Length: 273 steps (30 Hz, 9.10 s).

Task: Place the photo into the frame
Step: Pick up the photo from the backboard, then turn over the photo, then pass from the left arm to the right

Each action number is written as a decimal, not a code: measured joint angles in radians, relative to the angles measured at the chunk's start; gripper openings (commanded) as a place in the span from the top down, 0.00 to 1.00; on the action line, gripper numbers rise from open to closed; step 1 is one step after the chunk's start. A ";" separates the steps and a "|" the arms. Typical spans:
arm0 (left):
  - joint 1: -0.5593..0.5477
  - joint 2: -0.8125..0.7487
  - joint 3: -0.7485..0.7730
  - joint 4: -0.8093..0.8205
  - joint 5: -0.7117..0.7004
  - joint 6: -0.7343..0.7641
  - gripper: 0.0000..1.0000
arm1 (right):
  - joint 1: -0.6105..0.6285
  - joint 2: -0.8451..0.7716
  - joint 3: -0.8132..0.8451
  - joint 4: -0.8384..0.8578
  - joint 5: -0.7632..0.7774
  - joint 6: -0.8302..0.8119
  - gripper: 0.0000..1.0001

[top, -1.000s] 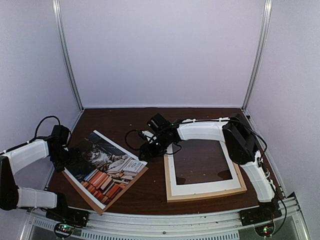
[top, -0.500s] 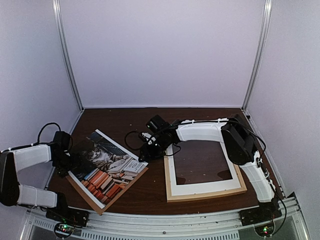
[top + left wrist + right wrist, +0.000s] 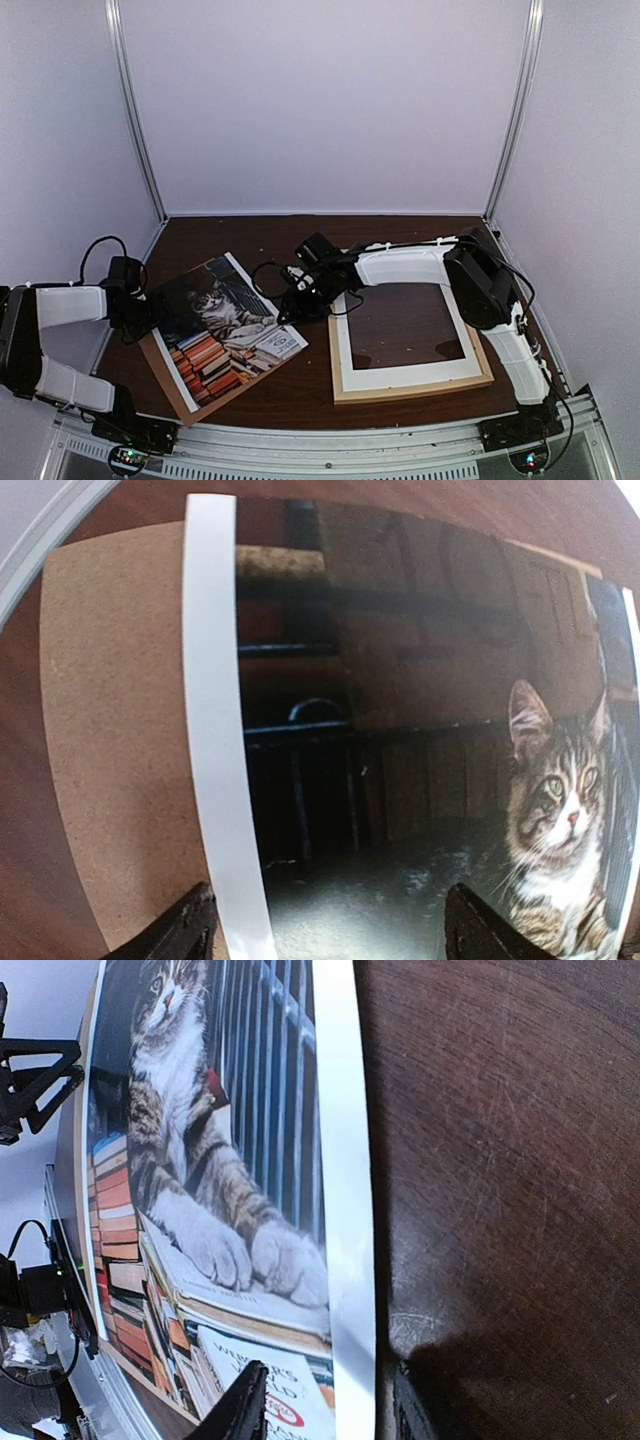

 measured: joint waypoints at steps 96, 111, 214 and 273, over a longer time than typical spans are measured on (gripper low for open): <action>-0.273 0.142 -0.003 0.360 0.425 -0.021 0.06 | -0.185 -0.458 -0.346 0.136 -0.032 0.145 1.00; -0.475 0.345 0.175 0.405 0.408 -0.052 0.06 | -0.326 -0.648 -0.561 -0.155 0.155 -0.025 1.00; -0.781 0.480 1.201 -0.705 -0.024 0.380 1.00 | -0.369 -0.774 -0.535 -0.070 0.089 -0.019 0.48; -0.945 0.793 0.991 0.035 0.347 -0.049 0.90 | -0.233 -0.581 -0.484 0.010 0.288 0.128 0.43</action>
